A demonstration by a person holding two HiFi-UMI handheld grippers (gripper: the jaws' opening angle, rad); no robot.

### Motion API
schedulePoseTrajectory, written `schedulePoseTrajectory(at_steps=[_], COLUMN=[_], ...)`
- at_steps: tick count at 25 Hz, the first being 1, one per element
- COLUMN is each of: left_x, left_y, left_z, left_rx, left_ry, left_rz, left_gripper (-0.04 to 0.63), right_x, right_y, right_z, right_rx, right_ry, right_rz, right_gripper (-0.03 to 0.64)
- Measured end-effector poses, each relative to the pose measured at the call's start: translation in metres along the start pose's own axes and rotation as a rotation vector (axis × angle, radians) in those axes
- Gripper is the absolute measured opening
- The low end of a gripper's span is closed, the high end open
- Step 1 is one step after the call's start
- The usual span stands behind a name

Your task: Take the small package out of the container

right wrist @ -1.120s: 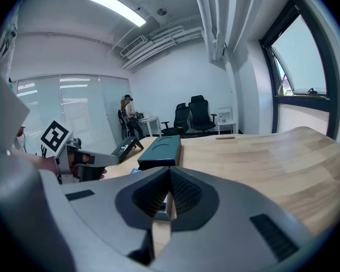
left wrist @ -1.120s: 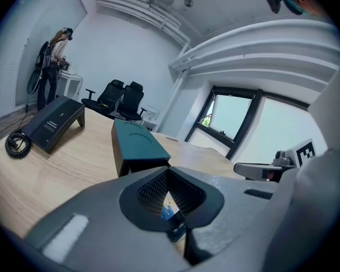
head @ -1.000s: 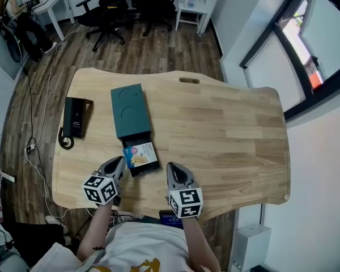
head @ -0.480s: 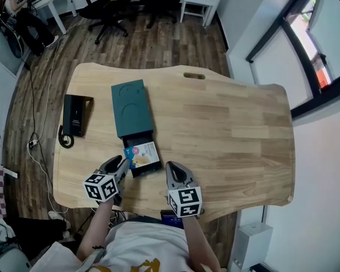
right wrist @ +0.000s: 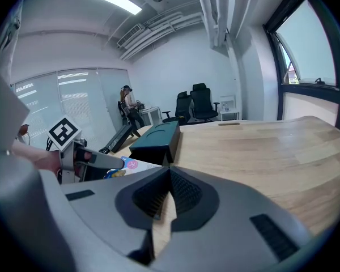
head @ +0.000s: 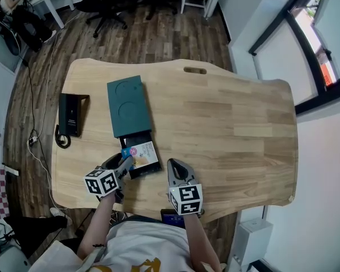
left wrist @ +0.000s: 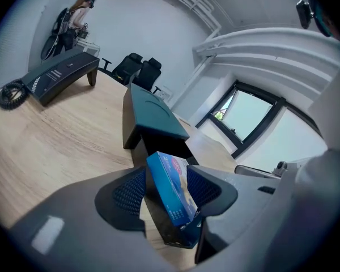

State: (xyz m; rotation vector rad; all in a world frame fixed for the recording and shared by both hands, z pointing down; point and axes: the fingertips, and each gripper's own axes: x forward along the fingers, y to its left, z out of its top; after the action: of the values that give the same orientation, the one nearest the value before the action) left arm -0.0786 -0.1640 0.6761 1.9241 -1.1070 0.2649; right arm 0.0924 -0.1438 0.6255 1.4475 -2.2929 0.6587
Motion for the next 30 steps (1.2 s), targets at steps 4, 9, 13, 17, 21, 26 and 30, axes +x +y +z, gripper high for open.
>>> schedulePoseTrajectory(at_steps=[4, 9, 13, 17, 21, 26, 30], left_x=[0.006, 0.001, -0.004, -0.014, -0.022, -0.033, -0.04], left_y=[0.004, 0.004, 0.007, 0.008, 0.008, 0.011, 0.007], left_z=[-0.006, -0.001, 0.001, 0.002, 0.006, 0.017, 0.023], left_rx=[-0.041, -0.055, -0.108, -0.139, -0.195, -0.254, -0.283], left_ry=[0.013, -0.044, -0.077, -0.093, -0.13, -0.18, -0.211], left_rz=[-0.006, -0.025, -0.048, -0.068, -0.084, -0.1, -0.123], left_gripper=[0.212, 0.19, 0.156, 0.143, 0.124, 0.106, 0.097], right_x=[0.004, 0.006, 0.006, 0.006, 0.002, -0.001, -0.007], right_y=[-0.008, -0.015, -0.014, -0.006, 0.001, 0.005, 0.004], right_z=[0.0, -0.005, -0.008, -0.007, -0.005, 0.001, 0.01], right_rx=[0.005, 0.009, 0.011, -0.001, -0.007, -0.028, -0.022], right_ry=[0.012, 0.03, 0.033, 0.031, 0.022, 0.012, -0.014], right_rz=[0.005, 0.01, 0.017, 0.035, 0.046, 0.052, 0.038], right_gripper=[0.003, 0.003, 0.003, 0.003, 0.003, 0.003, 0.003])
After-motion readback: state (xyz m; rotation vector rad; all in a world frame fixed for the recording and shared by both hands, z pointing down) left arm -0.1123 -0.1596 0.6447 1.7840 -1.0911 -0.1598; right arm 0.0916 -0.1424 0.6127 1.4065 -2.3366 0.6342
